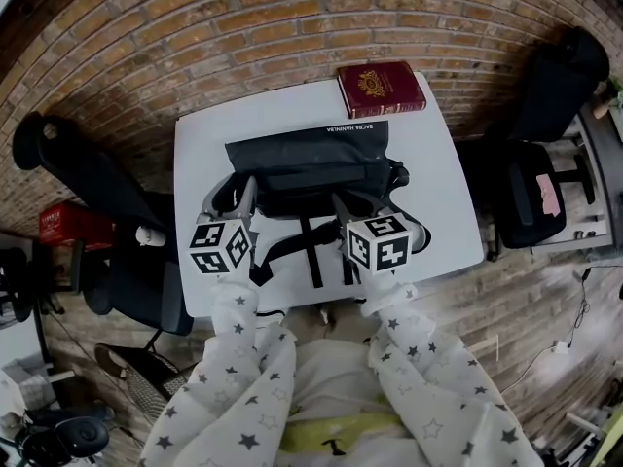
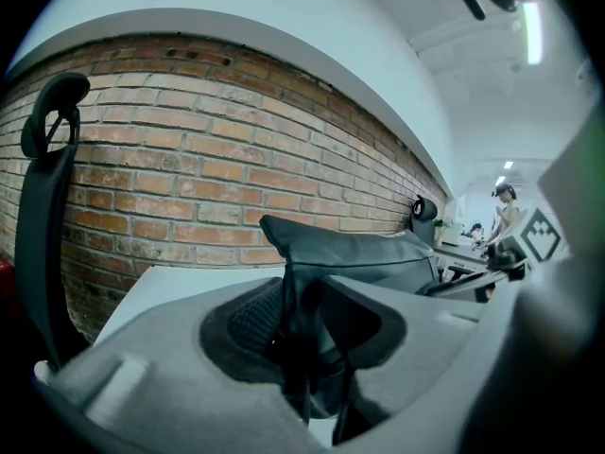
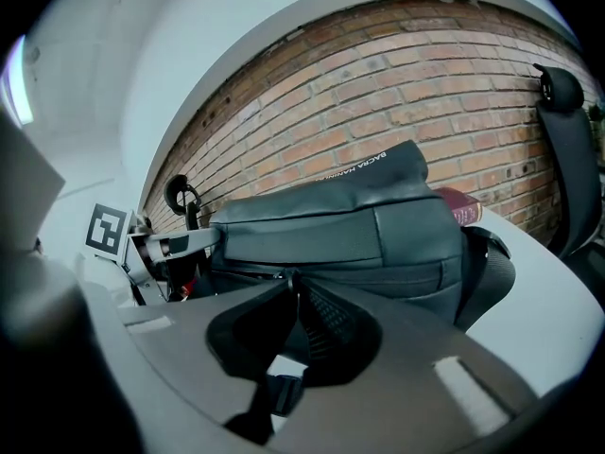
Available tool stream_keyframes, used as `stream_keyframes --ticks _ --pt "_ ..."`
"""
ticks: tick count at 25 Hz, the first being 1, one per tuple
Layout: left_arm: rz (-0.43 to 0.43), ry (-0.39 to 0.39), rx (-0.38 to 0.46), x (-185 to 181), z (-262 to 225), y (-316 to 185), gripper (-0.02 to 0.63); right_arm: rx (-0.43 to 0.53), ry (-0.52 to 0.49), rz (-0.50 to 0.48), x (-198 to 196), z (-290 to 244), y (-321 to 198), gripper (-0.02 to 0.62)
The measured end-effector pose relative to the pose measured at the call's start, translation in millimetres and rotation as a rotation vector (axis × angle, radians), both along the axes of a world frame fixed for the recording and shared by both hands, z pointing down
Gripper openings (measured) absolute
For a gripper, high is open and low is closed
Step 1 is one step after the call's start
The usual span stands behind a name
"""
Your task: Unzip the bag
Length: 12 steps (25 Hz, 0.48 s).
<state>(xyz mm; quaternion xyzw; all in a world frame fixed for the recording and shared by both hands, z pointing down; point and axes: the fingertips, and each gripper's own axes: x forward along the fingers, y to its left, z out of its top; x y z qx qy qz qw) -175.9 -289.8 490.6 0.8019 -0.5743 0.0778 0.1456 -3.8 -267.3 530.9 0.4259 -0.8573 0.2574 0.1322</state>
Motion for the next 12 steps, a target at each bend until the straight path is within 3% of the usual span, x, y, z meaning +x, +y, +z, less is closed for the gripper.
stream_keyframes --ticks 12 --pt "-0.042 -0.003 0.009 1.3 -2.5 0.8 0.124 0.017 0.011 0.021 25.3 -4.3 0.0 0.017"
